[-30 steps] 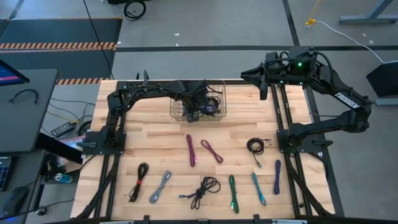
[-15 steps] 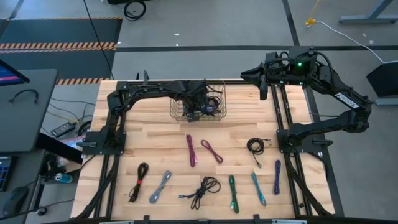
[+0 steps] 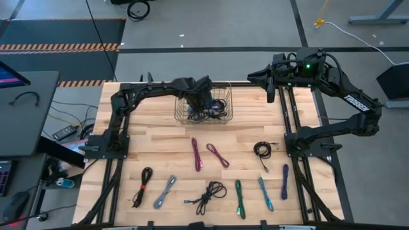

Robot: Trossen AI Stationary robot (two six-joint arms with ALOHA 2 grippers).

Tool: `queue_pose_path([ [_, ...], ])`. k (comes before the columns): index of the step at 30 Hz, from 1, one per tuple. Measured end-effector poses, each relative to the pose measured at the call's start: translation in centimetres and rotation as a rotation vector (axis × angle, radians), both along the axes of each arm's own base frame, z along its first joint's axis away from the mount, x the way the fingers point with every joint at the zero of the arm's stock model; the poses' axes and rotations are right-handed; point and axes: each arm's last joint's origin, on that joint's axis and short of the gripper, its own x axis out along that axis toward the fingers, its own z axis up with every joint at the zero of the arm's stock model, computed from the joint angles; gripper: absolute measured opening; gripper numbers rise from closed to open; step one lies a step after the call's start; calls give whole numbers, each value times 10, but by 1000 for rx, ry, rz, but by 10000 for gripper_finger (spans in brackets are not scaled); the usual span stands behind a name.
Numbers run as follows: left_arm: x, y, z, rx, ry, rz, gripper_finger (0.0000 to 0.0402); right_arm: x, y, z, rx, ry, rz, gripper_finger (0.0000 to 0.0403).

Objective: Pick and place USB-C Cables
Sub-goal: Put the dark blue charger cable into the wire basket, then put the black charger cable into the wire basket

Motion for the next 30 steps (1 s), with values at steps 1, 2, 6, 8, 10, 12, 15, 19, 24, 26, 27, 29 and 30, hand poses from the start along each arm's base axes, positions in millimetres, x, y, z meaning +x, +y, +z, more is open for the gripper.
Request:
queue_pose_path([
  [1,0,-1,-1,-3,7,-1,18,0,0,0,1,3,0,68],
  [2,0,-2,0,-6,3,-5,18,0,0,0,1,5,-1,68],
  [6,2,-4,-2,-32,-3,-20,18,0,0,-1,2,10,0,68],
  [8,2,-5,-2,-49,-7,-27,18,0,0,-1,2,11,0,68],
  [10,2,-5,-2,-52,-9,-28,18,0,0,-1,3,13,0,68],
  [12,2,-4,-2,-52,-9,-28,18,0,0,-1,3,15,0,68],
  [15,1,-5,-2,-55,-2,-26,17,0,0,-1,3,15,0,68],
  [19,1,-5,-2,-56,0,-28,35,0,0,-2,5,15,0,68],
  [24,2,-7,-3,-56,0,-32,75,0,0,-2,5,15,0,68],
  [26,3,-9,-2,-57,-2,-32,85,0,0,-2,5,15,0,68],
  [27,3,-10,-2,-60,-5,-23,89,0,0,-2,5,15,-1,68],
  [29,5,-11,-2,-65,-12,-6,96,0,0,-2,5,15,-1,68],
  [30,5,-12,-2,-69,-16,5,99,0,0,-2,5,15,0,68],
])
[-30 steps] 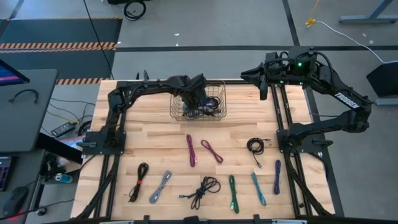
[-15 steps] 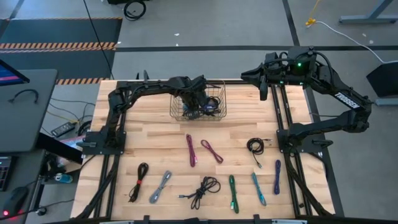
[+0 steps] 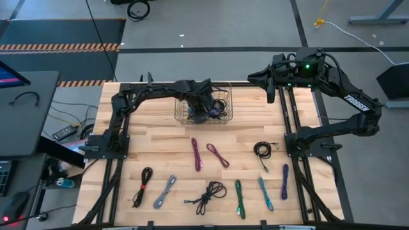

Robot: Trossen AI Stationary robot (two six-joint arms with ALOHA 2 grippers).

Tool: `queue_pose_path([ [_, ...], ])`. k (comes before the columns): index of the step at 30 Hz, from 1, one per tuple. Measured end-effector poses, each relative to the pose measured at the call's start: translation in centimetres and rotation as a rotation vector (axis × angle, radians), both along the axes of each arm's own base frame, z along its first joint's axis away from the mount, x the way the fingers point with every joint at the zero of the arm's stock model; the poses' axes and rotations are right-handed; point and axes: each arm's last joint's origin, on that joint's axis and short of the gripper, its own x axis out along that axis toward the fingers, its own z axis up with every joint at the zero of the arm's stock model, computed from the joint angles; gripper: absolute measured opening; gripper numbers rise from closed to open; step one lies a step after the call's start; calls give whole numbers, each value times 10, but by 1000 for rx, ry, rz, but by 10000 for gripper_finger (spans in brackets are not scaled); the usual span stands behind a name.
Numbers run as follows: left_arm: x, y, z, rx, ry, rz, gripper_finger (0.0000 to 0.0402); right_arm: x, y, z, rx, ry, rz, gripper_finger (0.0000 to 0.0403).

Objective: Pick and place USB-C Cables
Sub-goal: Put the black charger cable into the wire basket

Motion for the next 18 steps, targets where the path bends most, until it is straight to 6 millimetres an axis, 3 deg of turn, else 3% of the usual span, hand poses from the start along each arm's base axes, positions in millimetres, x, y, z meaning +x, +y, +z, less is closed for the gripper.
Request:
queue_pose_path([
  [8,1,-2,12,-63,-44,91,113,0,0,0,1,4,0,68],
  [13,8,1,47,-44,-121,95,123,0,0,-1,1,7,0,68],
  [18,11,-2,99,-101,-204,88,130,-1,0,-2,4,24,1,68],
])
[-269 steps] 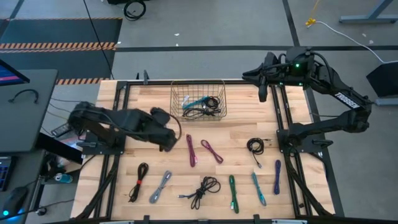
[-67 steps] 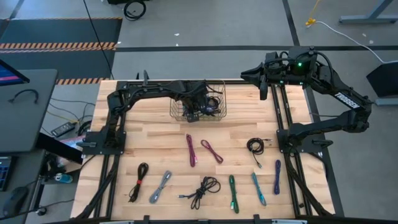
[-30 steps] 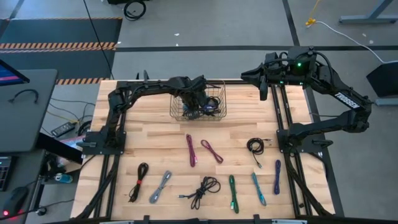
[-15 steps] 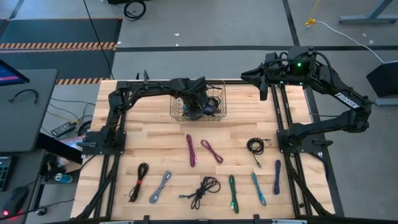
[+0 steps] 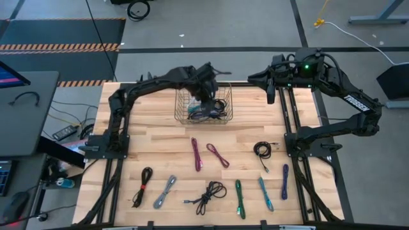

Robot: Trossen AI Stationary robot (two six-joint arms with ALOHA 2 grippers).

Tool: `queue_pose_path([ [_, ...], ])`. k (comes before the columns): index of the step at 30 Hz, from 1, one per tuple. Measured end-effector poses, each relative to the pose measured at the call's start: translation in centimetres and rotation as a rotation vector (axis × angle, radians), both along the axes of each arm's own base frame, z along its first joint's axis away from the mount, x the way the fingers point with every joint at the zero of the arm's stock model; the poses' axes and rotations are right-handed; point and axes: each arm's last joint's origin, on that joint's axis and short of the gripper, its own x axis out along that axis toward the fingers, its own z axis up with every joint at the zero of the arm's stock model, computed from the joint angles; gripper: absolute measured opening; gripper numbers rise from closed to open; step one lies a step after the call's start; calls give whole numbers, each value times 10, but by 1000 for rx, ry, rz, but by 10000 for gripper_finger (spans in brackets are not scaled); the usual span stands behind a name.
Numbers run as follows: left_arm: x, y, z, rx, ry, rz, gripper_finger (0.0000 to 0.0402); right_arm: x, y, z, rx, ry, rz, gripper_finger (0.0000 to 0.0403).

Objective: Pick and place USB-C Cables
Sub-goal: Put the black charger cable into the wire basket

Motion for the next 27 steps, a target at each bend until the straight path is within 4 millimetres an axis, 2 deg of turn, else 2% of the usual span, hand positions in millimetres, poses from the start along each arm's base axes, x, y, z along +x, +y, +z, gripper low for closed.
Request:
queue_pose_path([
  [5,-5,-21,41,-117,-7,-39,130,-1,0,-3,7,33,2,68],
  [9,-9,-49,60,-145,44,-101,130,-2,1,-6,-4,64,10,68],
  [17,-13,-130,58,-205,263,-160,130,-4,2,-13,-15,145,26,68],
  [21,-16,-172,56,-87,346,-99,131,-5,2,-13,-29,155,33,68],
  [27,-26,-223,54,107,393,136,130,-5,2,-13,-52,161,42,68],
])
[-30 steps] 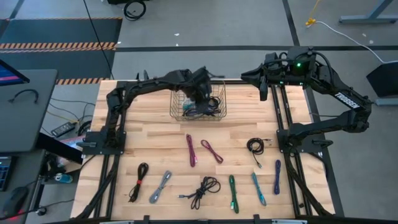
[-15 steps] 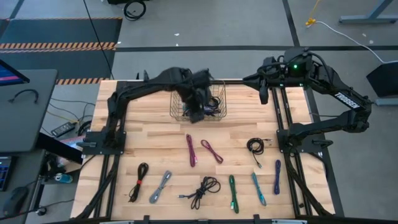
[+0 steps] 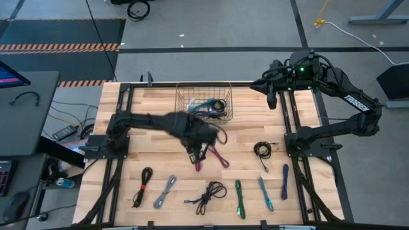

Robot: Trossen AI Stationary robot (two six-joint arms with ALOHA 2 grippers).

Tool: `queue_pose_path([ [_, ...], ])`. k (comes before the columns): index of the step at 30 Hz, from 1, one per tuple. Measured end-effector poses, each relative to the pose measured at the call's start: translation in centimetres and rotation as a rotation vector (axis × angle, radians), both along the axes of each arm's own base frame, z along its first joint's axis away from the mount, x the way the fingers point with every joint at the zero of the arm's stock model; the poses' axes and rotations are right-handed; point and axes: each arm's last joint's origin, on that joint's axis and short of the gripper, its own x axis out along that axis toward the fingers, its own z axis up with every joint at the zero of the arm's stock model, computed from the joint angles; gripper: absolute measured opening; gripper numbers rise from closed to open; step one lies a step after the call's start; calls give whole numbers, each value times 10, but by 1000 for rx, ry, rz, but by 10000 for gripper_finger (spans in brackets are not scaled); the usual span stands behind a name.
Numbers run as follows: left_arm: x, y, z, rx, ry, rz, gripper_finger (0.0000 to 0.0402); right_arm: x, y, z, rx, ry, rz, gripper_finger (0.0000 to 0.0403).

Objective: Pick and place USB-C Cables
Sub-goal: Put the black charger cable into the wire basket

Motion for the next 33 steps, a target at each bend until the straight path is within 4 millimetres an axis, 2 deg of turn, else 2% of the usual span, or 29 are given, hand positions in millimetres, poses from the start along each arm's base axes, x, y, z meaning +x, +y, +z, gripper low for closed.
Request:
queue_pose_path([
  [5,-6,-31,-1,41,-46,122,130,0,0,0,-17,4,8,68],
  [9,-10,-43,0,26,-64,183,130,0,0,0,-25,8,12,68],
  [15,-5,-34,-2,106,-106,267,130,0,0,-1,-28,15,16,68],
  [21,1,-17,-5,66,-105,378,130,0,0,-1,-27,15,15,68],
  [27,5,-15,-10,56,-75,321,130,-1,1,-3,-17,39,16,68],
  [33,3,-27,-15,6,20,51,130,-2,1,-4,-14,49,16,68],
])
